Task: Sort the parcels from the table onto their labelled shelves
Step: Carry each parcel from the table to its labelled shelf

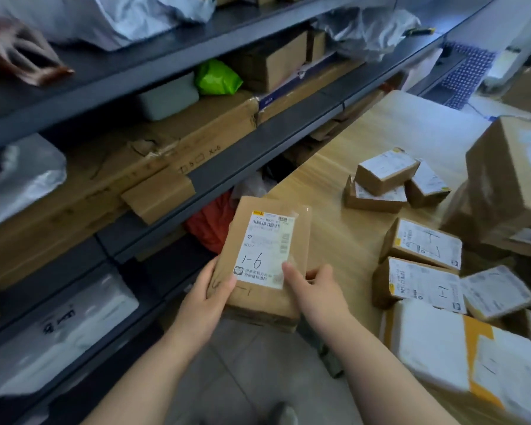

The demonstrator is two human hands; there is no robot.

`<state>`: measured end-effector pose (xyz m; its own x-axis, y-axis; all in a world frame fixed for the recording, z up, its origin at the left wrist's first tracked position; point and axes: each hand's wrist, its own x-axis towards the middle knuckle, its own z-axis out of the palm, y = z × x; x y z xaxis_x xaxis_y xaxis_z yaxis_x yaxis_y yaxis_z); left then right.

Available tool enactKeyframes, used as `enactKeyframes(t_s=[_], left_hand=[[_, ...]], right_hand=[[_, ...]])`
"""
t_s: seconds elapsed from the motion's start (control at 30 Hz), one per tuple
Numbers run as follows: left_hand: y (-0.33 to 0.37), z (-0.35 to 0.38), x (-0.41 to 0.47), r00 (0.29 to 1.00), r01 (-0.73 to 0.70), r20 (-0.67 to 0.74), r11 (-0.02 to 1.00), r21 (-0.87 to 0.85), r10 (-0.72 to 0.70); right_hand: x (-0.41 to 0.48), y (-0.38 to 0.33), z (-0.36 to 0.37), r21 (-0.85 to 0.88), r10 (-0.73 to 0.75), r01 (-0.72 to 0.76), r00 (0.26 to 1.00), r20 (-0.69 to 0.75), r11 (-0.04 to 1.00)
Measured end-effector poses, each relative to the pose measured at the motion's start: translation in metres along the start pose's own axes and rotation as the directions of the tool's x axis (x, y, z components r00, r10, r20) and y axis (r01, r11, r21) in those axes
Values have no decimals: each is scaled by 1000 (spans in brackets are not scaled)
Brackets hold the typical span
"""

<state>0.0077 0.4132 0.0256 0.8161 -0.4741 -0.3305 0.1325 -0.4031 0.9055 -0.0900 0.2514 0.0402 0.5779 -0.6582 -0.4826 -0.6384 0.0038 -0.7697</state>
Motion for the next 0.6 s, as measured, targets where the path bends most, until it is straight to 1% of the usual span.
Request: enactKeyframes(t_s=[0.07, 0.13, 0.2, 0.3, 0.37, 0.43, 0.53, 0.6], left_hand=[[-3, -15, -22, 999, -11, -41, 999, -32, 10], [-11, -35, -45, 994, -20, -104, 997, -80, 12], [-23, -60, -71, 983, -20, -183, 992, -125, -4], [-45, -108, -119, 950, -15, -311, 988, -155, -34], [-62, -143, -157, 915, -9, -396, 981, -195, -70], [-82, -179, -201, 866, -18, -490, 974, -227, -98], [-115, -229, -275, 785, -56, -608, 963, -263, -120], [-134, -258, -330, 719, -95, -682, 954, -285, -132]], right_hand=[[-10, -8, 11, -48, -36, 36, 999, -3, 998], [-22, -17, 26, -112, -82, 85, 996, 32, 990], [-39, -29, 48, -165, -144, 160, 984, 101, 973], [-78, -48, 95, -208, -217, 268, 947, 235, 941], [-110, -57, 136, -217, -261, 339, 910, 322, 915], [-148, -62, 182, -197, -297, 403, 860, 415, 894], [-216, -61, 249, -167, -332, 489, 768, 548, 856], [-267, -56, 291, -127, -352, 541, 689, 633, 831]])
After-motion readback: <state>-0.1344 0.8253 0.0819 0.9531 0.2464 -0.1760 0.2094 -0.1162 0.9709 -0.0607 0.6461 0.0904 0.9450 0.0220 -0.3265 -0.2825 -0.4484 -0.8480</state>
